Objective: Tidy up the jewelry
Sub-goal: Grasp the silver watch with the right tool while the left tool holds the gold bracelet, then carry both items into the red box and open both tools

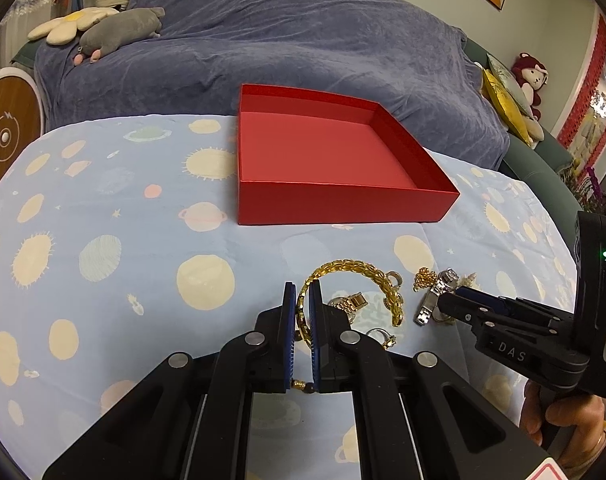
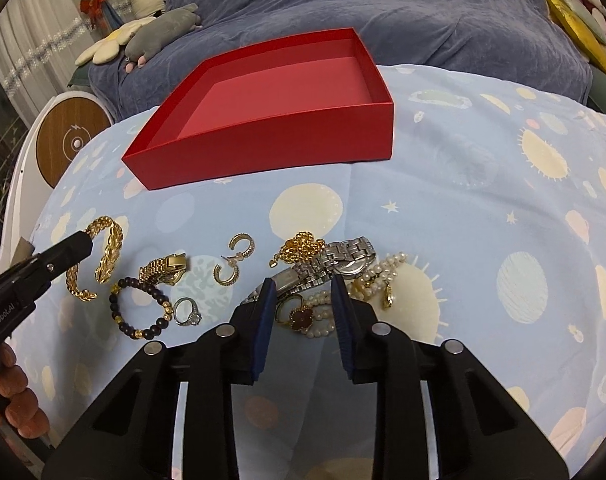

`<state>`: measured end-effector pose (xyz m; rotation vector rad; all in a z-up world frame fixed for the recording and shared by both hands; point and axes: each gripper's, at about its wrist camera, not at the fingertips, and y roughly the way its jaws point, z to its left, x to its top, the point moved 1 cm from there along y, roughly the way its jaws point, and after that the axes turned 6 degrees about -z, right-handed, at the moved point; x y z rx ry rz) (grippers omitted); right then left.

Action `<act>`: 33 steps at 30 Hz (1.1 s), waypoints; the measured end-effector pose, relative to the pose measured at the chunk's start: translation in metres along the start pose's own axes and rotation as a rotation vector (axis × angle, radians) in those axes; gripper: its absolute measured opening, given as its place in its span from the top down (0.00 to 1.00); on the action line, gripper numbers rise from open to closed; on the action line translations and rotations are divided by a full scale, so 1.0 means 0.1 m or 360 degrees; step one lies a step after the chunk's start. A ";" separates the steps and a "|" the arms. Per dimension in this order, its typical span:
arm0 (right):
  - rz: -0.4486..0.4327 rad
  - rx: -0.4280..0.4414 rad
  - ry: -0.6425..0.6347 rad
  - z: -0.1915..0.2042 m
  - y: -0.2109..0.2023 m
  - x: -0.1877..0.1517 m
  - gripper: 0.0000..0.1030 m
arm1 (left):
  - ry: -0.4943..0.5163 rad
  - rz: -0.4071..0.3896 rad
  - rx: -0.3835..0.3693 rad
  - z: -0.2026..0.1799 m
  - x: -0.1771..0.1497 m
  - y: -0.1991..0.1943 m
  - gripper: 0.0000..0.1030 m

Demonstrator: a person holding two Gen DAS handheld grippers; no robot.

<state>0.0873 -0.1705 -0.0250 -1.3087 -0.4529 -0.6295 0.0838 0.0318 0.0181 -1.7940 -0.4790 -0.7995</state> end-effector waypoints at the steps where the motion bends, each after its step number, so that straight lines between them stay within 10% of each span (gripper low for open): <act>1: 0.0002 0.0003 0.0003 0.01 0.01 0.01 0.72 | 0.0001 0.0001 -0.0002 0.00 0.00 0.00 0.96; 21: 0.0113 -0.0141 -0.0086 0.06 0.26 0.14 0.57 | -0.0003 0.0017 -0.0018 -0.05 0.00 0.05 0.96; 28: 0.0040 -0.0174 -0.0117 0.03 0.23 0.11 0.85 | -0.0003 0.0028 -0.0016 -0.05 -0.03 0.07 0.96; 33: 0.0027 -0.0101 -0.0055 0.01 0.16 0.10 0.85 | -0.0002 0.0020 -0.0018 -0.04 -0.03 0.06 0.96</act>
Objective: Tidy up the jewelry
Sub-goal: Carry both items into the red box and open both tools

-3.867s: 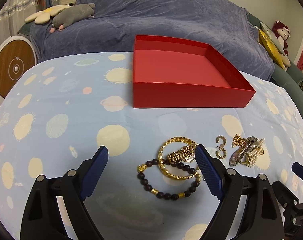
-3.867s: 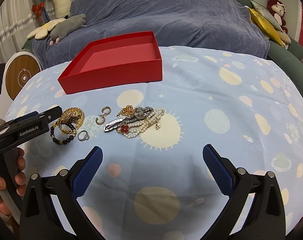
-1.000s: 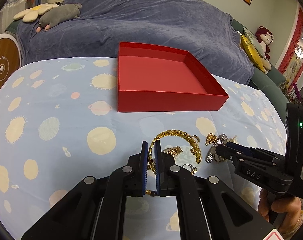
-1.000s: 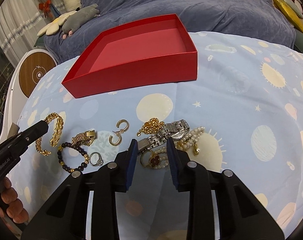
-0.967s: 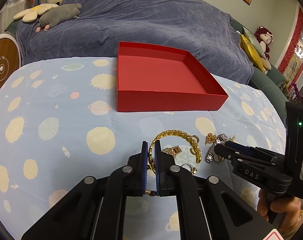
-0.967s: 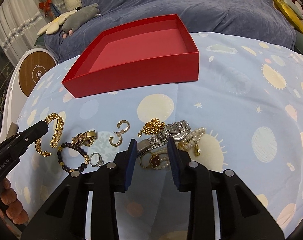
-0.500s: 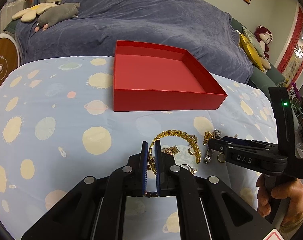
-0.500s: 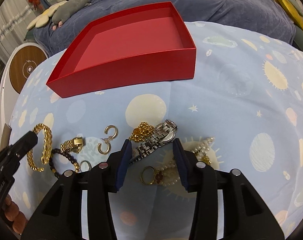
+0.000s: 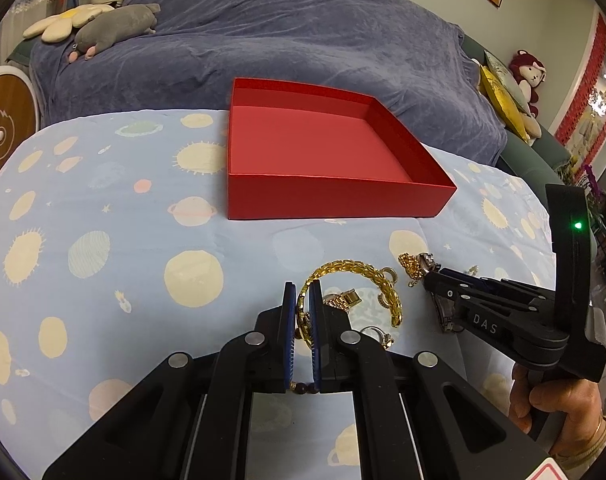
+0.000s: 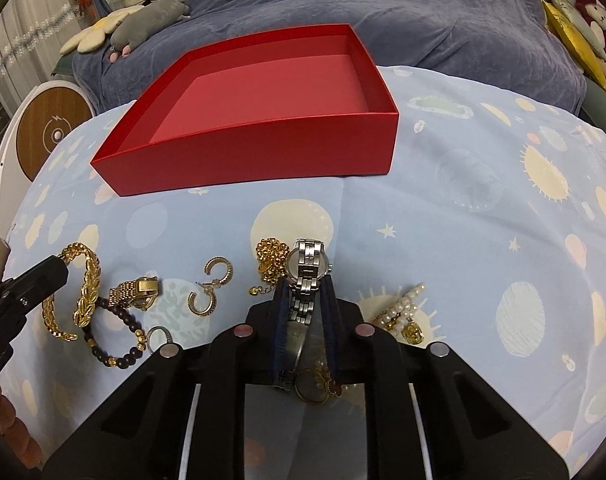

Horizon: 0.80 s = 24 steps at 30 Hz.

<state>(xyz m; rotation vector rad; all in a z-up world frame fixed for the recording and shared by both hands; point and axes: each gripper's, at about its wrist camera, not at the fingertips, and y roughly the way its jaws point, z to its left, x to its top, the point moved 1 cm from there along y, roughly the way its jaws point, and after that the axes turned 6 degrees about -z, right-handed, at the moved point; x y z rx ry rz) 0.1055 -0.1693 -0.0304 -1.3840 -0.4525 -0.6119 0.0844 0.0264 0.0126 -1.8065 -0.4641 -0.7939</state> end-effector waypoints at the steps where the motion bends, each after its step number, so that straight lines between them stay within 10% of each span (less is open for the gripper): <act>1: -0.0010 0.0015 0.0008 0.00 -0.03 0.00 0.85 | -0.0002 -0.0001 -0.0001 0.00 0.00 0.00 0.96; 24: -0.0276 0.0204 0.0021 0.05 -0.79 0.56 0.91 | 0.0061 -0.0124 0.0001 -0.05 0.35 -0.19 0.96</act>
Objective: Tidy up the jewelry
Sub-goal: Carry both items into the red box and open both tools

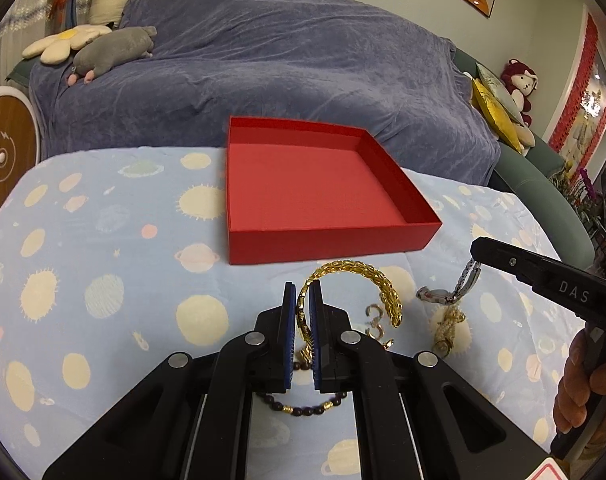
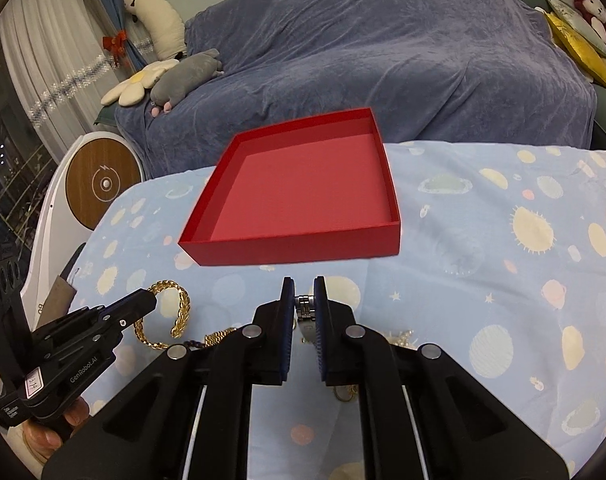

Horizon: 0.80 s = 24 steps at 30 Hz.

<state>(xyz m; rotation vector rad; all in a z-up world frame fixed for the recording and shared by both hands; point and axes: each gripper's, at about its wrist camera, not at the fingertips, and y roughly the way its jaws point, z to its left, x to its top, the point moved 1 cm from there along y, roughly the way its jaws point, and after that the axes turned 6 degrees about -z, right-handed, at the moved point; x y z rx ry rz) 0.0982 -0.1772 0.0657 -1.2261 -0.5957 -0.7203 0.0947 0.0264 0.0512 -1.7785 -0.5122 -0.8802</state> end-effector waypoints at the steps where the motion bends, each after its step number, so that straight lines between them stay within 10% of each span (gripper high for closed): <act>1: -0.0009 -0.0006 -0.0017 0.00 -0.01 0.06 0.91 | 0.0018 -0.0014 0.0006 -0.02 0.07 0.00 0.96; 24: -0.0063 -0.0020 -0.0021 -0.30 1.29 1.36 0.91 | 0.0114 0.0068 0.0094 0.13 1.21 1.49 0.96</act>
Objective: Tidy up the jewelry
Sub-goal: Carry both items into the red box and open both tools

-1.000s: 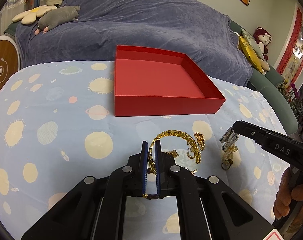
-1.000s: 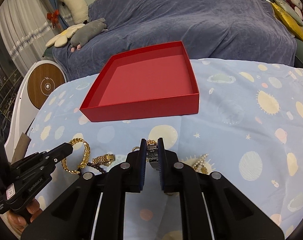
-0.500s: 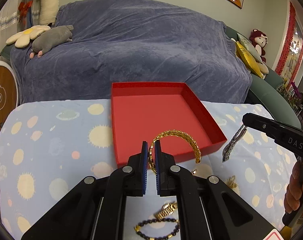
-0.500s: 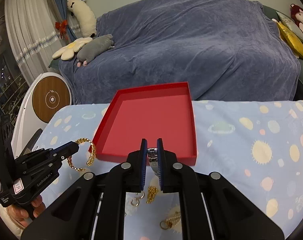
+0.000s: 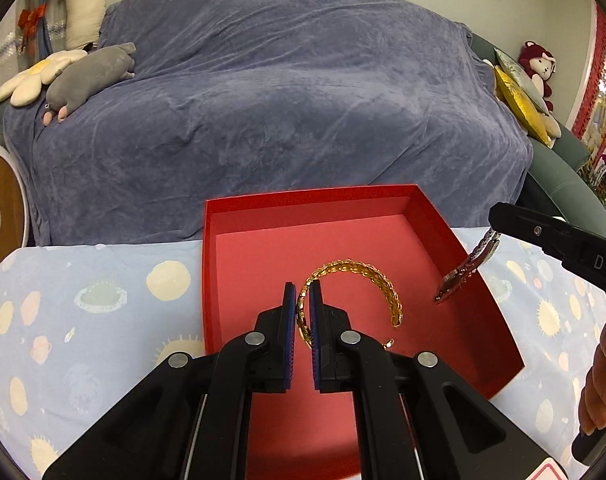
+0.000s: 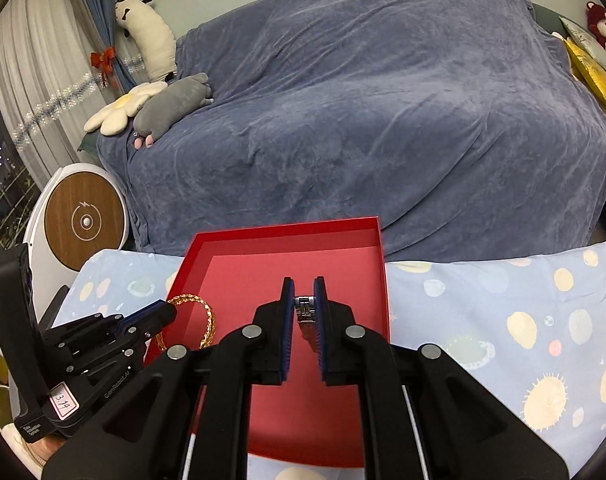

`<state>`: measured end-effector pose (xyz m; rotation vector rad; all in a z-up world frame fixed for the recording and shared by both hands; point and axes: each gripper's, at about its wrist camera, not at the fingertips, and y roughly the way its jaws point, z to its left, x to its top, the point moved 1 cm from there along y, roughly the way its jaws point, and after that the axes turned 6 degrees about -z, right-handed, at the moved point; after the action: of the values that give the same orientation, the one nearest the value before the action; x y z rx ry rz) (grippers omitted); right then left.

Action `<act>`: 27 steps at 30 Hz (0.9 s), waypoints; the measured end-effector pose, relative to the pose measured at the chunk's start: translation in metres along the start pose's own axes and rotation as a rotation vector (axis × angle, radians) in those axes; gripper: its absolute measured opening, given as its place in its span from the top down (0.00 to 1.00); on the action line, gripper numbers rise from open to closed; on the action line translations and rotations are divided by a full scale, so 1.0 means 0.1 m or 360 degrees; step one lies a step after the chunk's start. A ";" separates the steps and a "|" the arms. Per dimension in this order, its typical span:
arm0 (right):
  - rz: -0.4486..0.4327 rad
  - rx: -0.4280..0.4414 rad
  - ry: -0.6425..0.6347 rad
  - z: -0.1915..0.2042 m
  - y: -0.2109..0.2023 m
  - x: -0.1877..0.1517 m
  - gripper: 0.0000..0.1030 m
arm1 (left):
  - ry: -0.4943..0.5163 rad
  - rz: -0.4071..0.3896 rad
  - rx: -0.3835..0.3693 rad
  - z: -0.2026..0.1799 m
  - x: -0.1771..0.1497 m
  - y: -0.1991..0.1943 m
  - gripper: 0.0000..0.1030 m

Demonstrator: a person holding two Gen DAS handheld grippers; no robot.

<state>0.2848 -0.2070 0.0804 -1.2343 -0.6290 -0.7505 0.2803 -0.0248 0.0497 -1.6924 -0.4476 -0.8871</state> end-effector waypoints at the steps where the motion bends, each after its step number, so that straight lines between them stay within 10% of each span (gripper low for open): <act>1: -0.0004 -0.0009 0.0003 -0.02 0.07 0.02 0.91 | 0.0005 0.0005 0.0021 0.01 0.03 0.07 0.96; 9: -0.0091 -0.0069 0.0013 -0.14 0.49 0.30 0.91 | -0.0045 0.0045 0.0104 0.13 0.36 0.57 0.95; 18: 0.0168 -0.0081 -0.0004 -0.28 0.79 -0.01 0.91 | -0.0092 0.0241 0.0175 0.26 0.32 0.94 0.89; 21: 0.0244 -0.0070 -0.0045 -0.28 0.74 -0.20 0.91 | -0.0109 0.0215 0.0193 0.29 0.27 0.86 0.59; 27: 0.0281 -0.0018 -0.0054 -0.31 0.39 -0.53 0.87 | -0.0183 0.0135 0.0146 0.38 0.19 0.65 0.47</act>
<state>0.2845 -0.2228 0.0092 -1.2970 -0.5358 -0.5874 0.3498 -0.0124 0.0174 -1.6708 -0.4831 -0.6996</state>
